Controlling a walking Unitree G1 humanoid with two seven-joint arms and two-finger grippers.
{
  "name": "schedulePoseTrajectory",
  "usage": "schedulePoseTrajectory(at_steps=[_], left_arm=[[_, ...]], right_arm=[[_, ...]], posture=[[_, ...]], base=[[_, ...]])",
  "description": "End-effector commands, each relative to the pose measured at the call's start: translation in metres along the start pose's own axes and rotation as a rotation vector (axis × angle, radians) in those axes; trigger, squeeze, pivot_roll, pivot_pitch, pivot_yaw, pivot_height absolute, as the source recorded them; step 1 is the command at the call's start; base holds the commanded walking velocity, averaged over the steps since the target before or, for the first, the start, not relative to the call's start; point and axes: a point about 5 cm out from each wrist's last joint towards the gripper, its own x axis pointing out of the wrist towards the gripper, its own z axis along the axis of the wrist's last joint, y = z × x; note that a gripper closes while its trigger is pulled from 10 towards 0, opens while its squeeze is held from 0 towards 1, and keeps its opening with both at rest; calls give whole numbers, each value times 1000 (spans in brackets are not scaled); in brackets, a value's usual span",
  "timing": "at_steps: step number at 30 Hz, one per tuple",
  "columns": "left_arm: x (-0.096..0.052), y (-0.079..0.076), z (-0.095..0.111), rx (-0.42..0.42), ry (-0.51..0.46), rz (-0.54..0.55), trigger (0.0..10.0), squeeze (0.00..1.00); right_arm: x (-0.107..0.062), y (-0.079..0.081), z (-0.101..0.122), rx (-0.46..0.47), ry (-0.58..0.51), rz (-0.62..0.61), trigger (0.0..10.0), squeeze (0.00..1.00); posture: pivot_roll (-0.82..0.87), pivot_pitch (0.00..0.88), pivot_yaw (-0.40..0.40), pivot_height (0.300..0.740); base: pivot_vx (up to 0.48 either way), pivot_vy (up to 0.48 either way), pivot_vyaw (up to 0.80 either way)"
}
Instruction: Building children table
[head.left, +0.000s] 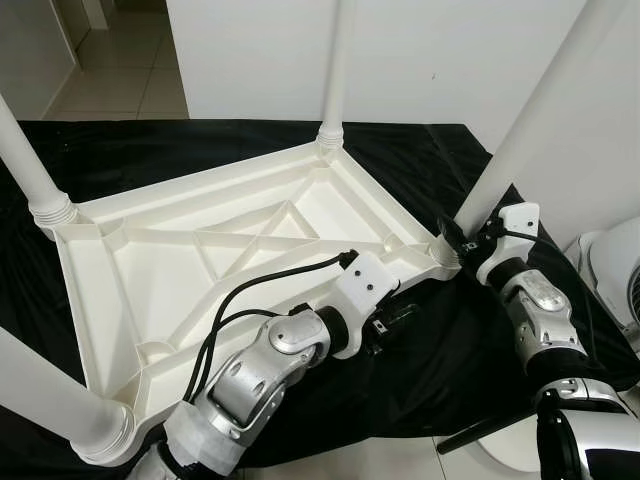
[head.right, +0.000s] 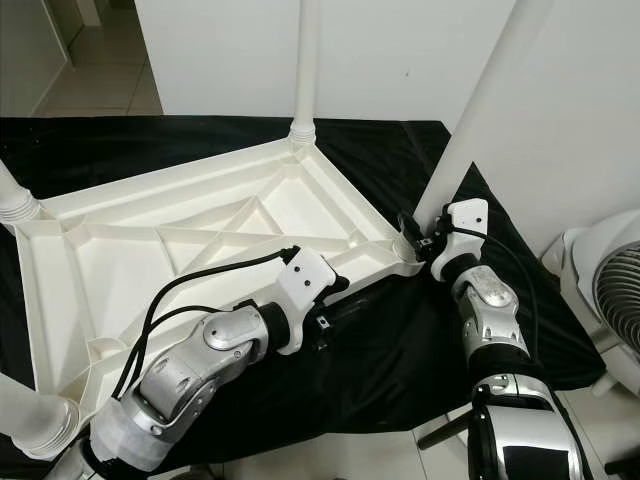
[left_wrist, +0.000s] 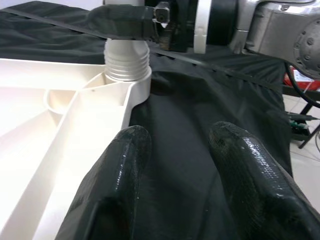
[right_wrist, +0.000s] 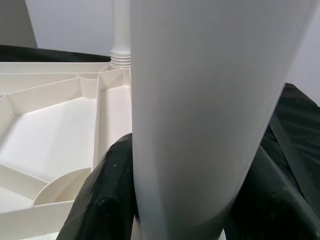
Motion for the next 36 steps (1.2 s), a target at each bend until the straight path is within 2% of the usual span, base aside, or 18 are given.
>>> schedulePoseTrajectory(at_steps=[1,8,13,14,16,17,22,36], left_arm=[[0,1,0,5,9,8,10000,0],[-1,1,1,1,6,11,10000,0],[-2,1,1,-4,4,11,10000,0],[-2,1,2,-4,3,9,10000,0],[-2,1,2,-4,3,8,10000,0],[-2,1,2,-5,2,6,10000,0],[-2,0,3,-5,0,1,10000,0],[-3,-2,3,-12,-3,-6,10000,0]], right_arm=[[-1,-2,-3,-21,40,23,0,0],[-3,-2,-7,-8,52,28,0,0],[-5,-3,-10,26,56,-14,118,0],[-6,-4,-12,35,63,-31,3255,0],[-7,-4,-14,40,68,-38,3255,0],[-7,-4,-15,53,76,-48,10000,0],[-7,-7,-18,90,101,-75,10000,0],[-7,-8,-23,96,135,-117,10000,0]], posture=[[94,44,-31,740],[94,46,-32,740],[91,46,-27,740],[90,47,-26,740],[90,47,-25,740],[88,48,-23,740],[89,52,-24,740],[89,55,-25,740]], base=[[0,0,0],[0,0,0],[0,0,0],[0,0,0],[0,0,0],[0,0,0],[0,0,0],[0,0,0]])
